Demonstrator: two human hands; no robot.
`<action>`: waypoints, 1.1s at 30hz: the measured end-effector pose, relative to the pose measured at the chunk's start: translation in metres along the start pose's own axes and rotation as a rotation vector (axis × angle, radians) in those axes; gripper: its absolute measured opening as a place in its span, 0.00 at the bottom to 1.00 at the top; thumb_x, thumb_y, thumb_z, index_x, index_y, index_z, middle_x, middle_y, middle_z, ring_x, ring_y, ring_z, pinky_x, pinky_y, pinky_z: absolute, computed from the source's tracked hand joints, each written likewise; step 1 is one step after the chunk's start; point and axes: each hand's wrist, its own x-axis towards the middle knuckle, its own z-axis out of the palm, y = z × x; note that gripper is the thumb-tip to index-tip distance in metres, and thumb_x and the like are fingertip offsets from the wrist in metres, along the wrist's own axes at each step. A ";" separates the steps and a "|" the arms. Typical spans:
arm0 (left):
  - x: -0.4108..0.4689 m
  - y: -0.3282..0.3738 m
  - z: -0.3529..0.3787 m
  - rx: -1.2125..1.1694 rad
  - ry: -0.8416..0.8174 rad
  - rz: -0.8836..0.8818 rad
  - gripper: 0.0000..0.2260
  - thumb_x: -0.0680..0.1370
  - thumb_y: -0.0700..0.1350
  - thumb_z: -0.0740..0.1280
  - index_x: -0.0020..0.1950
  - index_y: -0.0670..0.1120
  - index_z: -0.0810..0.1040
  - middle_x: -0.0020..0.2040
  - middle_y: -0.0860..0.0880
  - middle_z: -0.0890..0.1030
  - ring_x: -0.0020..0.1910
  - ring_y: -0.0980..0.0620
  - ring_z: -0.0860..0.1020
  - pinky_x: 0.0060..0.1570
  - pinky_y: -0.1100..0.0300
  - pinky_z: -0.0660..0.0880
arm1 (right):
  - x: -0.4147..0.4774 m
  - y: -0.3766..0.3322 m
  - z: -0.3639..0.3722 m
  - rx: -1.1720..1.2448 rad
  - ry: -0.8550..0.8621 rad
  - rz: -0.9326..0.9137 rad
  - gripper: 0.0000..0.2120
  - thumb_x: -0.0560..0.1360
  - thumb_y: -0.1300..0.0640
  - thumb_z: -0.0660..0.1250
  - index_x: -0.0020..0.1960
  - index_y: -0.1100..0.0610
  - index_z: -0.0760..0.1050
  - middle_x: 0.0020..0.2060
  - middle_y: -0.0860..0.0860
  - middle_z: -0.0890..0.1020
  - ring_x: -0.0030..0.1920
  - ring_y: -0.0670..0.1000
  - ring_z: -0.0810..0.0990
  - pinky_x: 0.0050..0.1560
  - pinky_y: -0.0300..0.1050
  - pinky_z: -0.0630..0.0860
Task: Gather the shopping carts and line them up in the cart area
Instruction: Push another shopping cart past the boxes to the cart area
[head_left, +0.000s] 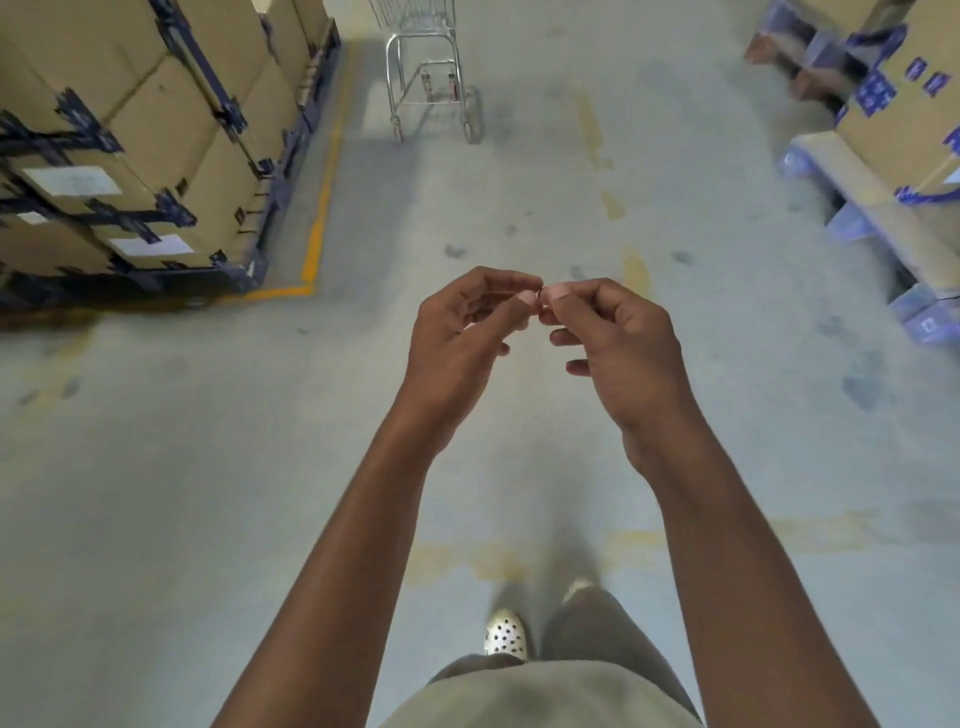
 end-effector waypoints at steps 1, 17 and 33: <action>0.021 -0.004 -0.001 -0.004 -0.004 -0.006 0.06 0.80 0.43 0.70 0.55 0.46 0.84 0.49 0.48 0.86 0.52 0.45 0.83 0.48 0.50 0.78 | 0.022 -0.003 0.003 -0.008 0.003 0.007 0.07 0.81 0.47 0.68 0.50 0.48 0.83 0.45 0.43 0.86 0.47 0.44 0.84 0.51 0.44 0.79; 0.426 -0.060 -0.042 0.041 0.084 -0.126 0.05 0.80 0.43 0.69 0.54 0.47 0.84 0.47 0.46 0.86 0.47 0.49 0.83 0.45 0.54 0.76 | 0.459 -0.047 0.091 -0.041 -0.178 0.050 0.09 0.81 0.48 0.67 0.55 0.51 0.83 0.46 0.46 0.87 0.42 0.42 0.83 0.47 0.39 0.76; 0.863 -0.123 -0.197 -0.027 0.160 -0.165 0.06 0.81 0.43 0.68 0.56 0.44 0.83 0.49 0.43 0.86 0.44 0.51 0.82 0.42 0.58 0.75 | 0.865 -0.103 0.292 -0.093 -0.237 0.092 0.08 0.81 0.49 0.68 0.55 0.51 0.83 0.46 0.47 0.87 0.40 0.42 0.82 0.45 0.40 0.75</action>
